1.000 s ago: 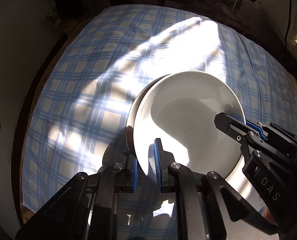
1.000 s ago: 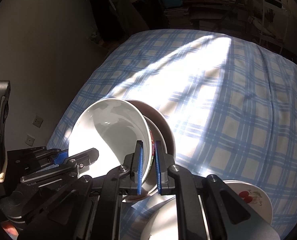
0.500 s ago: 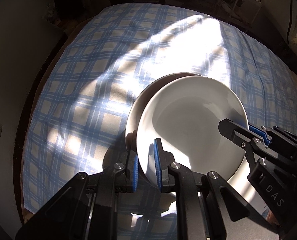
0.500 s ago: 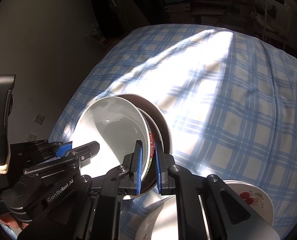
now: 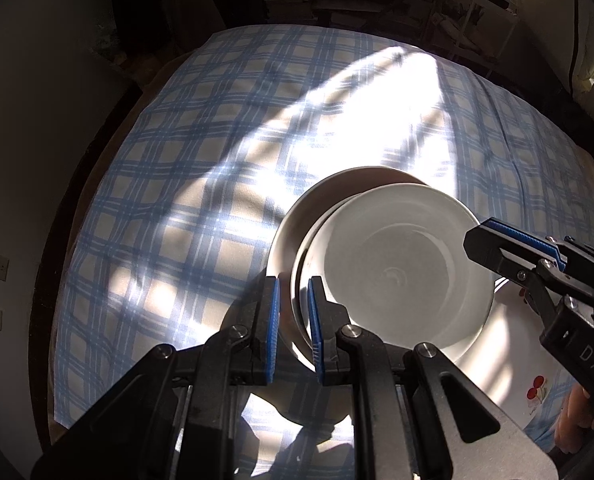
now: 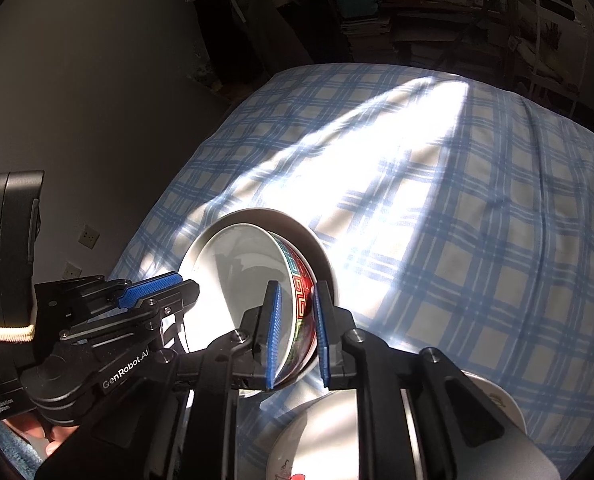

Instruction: Organize plates and bowls

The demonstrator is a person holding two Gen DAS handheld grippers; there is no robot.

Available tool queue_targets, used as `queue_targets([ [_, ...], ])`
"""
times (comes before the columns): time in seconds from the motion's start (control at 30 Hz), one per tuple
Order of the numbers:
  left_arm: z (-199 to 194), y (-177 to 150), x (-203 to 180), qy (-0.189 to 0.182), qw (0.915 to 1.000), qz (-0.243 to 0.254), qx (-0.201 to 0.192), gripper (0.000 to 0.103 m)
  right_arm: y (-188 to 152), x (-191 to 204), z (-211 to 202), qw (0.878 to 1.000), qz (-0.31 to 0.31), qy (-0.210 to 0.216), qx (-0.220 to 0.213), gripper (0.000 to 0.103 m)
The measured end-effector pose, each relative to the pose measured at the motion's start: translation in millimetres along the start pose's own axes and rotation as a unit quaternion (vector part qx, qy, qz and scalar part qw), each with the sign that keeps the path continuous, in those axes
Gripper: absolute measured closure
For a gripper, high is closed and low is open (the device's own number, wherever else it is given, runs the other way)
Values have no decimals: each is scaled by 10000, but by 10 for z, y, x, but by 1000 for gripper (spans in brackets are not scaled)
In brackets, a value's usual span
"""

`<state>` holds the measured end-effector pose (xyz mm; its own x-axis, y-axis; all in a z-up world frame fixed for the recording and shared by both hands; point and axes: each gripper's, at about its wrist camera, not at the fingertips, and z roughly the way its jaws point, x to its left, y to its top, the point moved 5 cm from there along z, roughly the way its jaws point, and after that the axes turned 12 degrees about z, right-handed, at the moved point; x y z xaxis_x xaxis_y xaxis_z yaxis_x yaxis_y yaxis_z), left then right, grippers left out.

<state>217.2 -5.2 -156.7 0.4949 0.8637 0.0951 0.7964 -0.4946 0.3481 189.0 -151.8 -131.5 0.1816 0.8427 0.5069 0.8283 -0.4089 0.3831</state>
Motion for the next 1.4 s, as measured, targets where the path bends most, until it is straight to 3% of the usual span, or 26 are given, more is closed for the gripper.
queue_targets([
  [0.07, -26, -12, 61, -147, 9997, -168, -38, 88, 35, -1, -66, 9999, -49, -27, -88, 86],
  [0.17, -50, -18, 172, -200, 9991, -365, -121, 79, 76, -46, -134, 9997, -88, -152, -152, 81],
  [0.23, -60, -14, 237, -136, 9988, -453, -119, 77, 103, -120, -157, 9995, -11, -252, -185, 65],
  [0.27, -67, -15, 273, -50, 9987, -489, -116, 77, 117, -162, -169, 9993, 41, -299, -204, 52],
  [0.33, -80, -21, 346, 52, 9984, -546, -131, 75, 146, -236, -181, 9990, 138, -360, -206, 43],
  [0.43, -87, -19, 470, 119, 9973, -703, -196, 60, 174, -331, -185, 9987, 232, -419, -147, 30],
  [0.5, -93, -14, 525, 372, 9968, -667, -230, 49, 187, -390, -196, 9982, 269, -513, -180, 13],
  [0.53, -91, -10, 540, 523, 9965, -608, -216, 47, 193, -413, -198, 9979, 280, -557, -200, 10],
  [0.6, -73, -10, 571, 775, 9956, -502, -161, 32, 196, -449, -193, 9975, 303, -614, -195, 3],
  [0.7, -22, -20, 588, 835, 9953, -491, -60, 21, 186, -495, -153, 9971, 331, -675, -151, 0],
  [0.97, 122, -32, 564, 861, 9954, -375, 211, 15, 129, -538, -25, 9957, 161, -907, -83, 0],
  [1.4, 75, -31, 619, 196, 9973, -686, 170, 15, 112, -577, 29, 9968, 361, -712, -64, 0],
])
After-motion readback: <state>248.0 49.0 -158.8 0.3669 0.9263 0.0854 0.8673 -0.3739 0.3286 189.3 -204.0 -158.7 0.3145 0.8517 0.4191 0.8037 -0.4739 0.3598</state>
